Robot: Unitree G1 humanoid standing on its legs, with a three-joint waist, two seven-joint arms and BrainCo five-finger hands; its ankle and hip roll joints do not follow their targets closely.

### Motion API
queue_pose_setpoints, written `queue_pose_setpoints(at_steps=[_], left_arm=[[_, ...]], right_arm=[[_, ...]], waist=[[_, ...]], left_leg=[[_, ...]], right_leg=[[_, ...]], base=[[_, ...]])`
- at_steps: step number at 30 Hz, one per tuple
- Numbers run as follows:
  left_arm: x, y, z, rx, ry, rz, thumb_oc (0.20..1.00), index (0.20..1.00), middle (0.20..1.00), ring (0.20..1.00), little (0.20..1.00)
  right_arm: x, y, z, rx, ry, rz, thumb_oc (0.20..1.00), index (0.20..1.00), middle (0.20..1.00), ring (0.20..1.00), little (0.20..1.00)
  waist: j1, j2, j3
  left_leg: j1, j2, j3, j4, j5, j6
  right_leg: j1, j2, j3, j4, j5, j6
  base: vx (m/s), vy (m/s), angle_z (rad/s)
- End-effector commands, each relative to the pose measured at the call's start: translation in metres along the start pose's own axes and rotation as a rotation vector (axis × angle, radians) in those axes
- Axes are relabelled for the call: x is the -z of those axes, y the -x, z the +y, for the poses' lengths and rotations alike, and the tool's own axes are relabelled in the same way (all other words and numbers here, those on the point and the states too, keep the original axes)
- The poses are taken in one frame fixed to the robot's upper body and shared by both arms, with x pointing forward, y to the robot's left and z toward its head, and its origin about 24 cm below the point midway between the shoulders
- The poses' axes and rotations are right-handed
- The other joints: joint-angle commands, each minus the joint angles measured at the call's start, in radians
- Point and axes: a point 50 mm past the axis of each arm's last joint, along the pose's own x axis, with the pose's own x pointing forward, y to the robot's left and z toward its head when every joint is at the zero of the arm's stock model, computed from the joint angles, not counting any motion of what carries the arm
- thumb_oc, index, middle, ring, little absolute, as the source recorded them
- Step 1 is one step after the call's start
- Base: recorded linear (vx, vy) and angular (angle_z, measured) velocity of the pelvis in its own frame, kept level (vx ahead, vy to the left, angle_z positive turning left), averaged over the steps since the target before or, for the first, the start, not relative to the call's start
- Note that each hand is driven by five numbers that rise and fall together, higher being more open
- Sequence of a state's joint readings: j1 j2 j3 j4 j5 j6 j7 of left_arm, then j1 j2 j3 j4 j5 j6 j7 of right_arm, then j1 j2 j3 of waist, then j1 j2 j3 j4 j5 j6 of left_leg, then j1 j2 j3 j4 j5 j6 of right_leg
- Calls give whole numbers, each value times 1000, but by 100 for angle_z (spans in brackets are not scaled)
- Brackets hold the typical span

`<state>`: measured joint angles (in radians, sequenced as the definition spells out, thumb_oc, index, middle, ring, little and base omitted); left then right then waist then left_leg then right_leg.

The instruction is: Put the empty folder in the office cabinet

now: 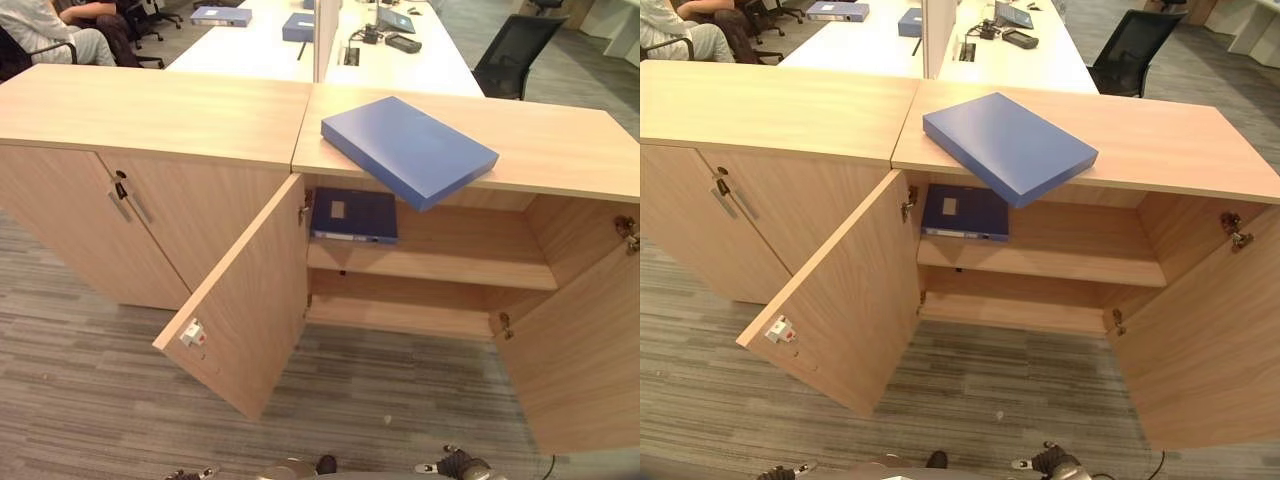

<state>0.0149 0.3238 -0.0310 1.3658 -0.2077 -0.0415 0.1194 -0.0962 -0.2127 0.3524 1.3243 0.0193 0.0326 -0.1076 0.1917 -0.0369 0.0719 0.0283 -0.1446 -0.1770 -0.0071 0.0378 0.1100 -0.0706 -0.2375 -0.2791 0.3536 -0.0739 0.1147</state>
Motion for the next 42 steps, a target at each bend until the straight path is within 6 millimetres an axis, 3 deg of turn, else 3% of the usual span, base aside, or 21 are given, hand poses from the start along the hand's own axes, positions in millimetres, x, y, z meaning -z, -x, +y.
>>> queue_pose_setpoints(at_steps=[1, 7, 12, 14, 18, 23, 24, 25, 27, 29, 30, 31, 34, 37, 38, 39, 42], left_arm=[[1, 0, 3, -12, -17, 3, 1000, 1000, 1000, 1000, 1000], [5, 0, 1, -17, 7, 15, 1000, 1000, 1000, 1000, 1000], [9, 1, 4, -36, 22, 32, 1000, 1000, 1000, 1000, 1000], [11, 1, 5, -40, 18, 36, 1000, 1000, 1000, 1000, 1000], [22, 3, 2, -33, 27, 67, 1000, 1000, 1000, 1000, 1000], [7, 1, -1, -38, 76, 26, 1000, 1000, 1000, 1000, 1000], [-2, 0, -5, -35, 92, -1, 1000, 1000, 1000, 1000, 1000], [-2, 0, -5, -35, 92, -1, 1000, 1000, 1000, 1000, 1000], [-9, 0, -9, -19, 87, -23, 1000, 1000, 1000, 1000, 1000], [-10, 0, -11, -6, 79, -28, 1000, 1000, 1000, 1000, 1000], [-9, 0, -13, 1, 72, -29, 1000, 1000, 1000, 1000, 1000], [-7, 1, -16, 16, 61, -23, 1000, 1000, 1000, 1000, 1000], [-6, 1, -18, 32, 38, -19, 1000, 1000, 1000, 1000, 1000], [-7, 1, -18, 46, -11, -28, 1000, 1000, 1000, 1000, 1000], [-7, 1, -18, 46, -11, -28, 1000, 1000, 1000, 1000, 1000], [-11, 1, -19, 58, -43, -45, 1000, 1000, 1000, 1000, 1000], [-5, 2, -23, 79, -87, -33, 1000, 1000, 1000, 1000, 1000]], right_arm=[[-15, -1, -11, 30, 14, -50, 1000, 1000, 1000, 1000, 1000], [-24, -1, -15, 41, 18, -74, 1000, 1000, 1000, 1000, 1000], [-16, -1, -14, 38, 6, -43, 1000, 1000, 1000, 1000, 1000], [-13, -1, -13, 37, -3, -34, 1000, 1000, 1000, 1000, 1000], [-3, -1, -14, 38, -8, -7, 1000, 1000, 1000, 1000, 1000], [-2, -1, -23, 77, -19, -6, 1000, 1000, 1000, 1000, 1000], [1, -1, -29, 101, -33, 5, 1000, 1000, 1000, 1000, 1000], [1, -1, -29, 101, -33, 5, 1000, 1000, 1000, 1000, 1000], [6, -1, -32, 115, -45, 18, 1000, 1000, 1000, 1000, 1000], [7, -1, -34, 121, -53, 22, 1000, 1000, 1000, 1000, 1000], [8, 0, -35, 122, -53, 21, 1000, 1000, 1000, 1000, 1000], [9, 0, -36, 119, -46, 22, 1000, 1000, 1000, 1000, 1000], [9, 0, -35, 112, -35, 24, 1000, 1000, 1000, 1000, 1000], [1, -1, -34, 107, -21, -2, 1000, 1000, 1000, 1000, 1000], [1, -1, -34, 107, -21, -2, 1000, 1000, 1000, 1000, 1000], [-6, -1, -32, 97, -6, -23, 1000, 1000, 1000, 1000, 1000], [-4, -1, -27, 79, 12, -25, 1000, 1000, 1000, 1000, 1000]], waist=[[4, -11, 52], [-7, -16, 74], [-29, -27, 80], [-34, -33, 72], [-52, -32, 50], [-68, -22, 53], [-73, -25, 61], [-75, -28, 60], [-77, -41, 71], [-72, -48, 80], [-65, -44, 82], [-61, -46, 75], [-60, -52, 70], [-43, -51, 78], [-42, -51, 78], [-28, -35, 83], [-41, -25, 59]], left_leg=[[-59, 4, -82, 64, -86, -38], [-15, 30, -91, 63, -119, -55], [64, 69, -135, 44, -167, -87], [77, 80, -142, 33, -176, -94], [103, 164, -153, -2, -165, -127], [53, 247, -173, -12, -110, -169], [26, 266, -152, 11, -90, -173], [21, 262, -155, 12, -87, -172], [-10, 276, -79, 65, -60, -167], [-25, 268, -32, 127, -58, -162], [-17, 251, -31, 141, -83, -153], [-36, 187, -67, 156, -106, -142], [-71, 148, -60, 139, -121, -140], [-170, 81, -46, 130, -72, -140], [-170, 81, -46, 130, -72, -140], [-189, 67, -54, 95, -33, -141], [-128, 78, -63, 13, -3, -134]], right_leg=[[46, 49, -24, -201, 93, 15], [-41, 42, -6, -382, 198, 53], [-69, 43, 72, -418, 231, 69], [-57, 47, 74, -429, 231, 68], [-64, 87, 64, -380, 199, 41], [-82, 147, 30, -334, 108, -6], [-63, 158, 10, -335, 78, -26], [-65, 154, 8, -336, 79, -25], [-27, 155, -21, -343, 57, -42], [5, 159, -30, -351, 50, -49], [19, 168, -22, -354, 42, -53], [33, 168, -14, -362, 40, -52], [57, 168, -20, -374, 33, -50], [87, 183, -5, -382, 32, -50], [87, 183, -5, -382, 32, -50], [93, 206, 27, -375, 29, -54], [111, 218, 40, -380, 29, -55]], base=[[46, -75, -3], [94, -102, -5], [241, -207, 14], [262, -253, 64], [250, -341, 36], [125, -379, 22], [96, -301, 28], [104, -284, 35], [90, -211, 41], [114, -201, 25], [160, -165, 14], [118, -96, 4], [113, -62, -5], [96, -24, 1], [77, 23, -11], [134, 54, -47], [151, 74, -63]])
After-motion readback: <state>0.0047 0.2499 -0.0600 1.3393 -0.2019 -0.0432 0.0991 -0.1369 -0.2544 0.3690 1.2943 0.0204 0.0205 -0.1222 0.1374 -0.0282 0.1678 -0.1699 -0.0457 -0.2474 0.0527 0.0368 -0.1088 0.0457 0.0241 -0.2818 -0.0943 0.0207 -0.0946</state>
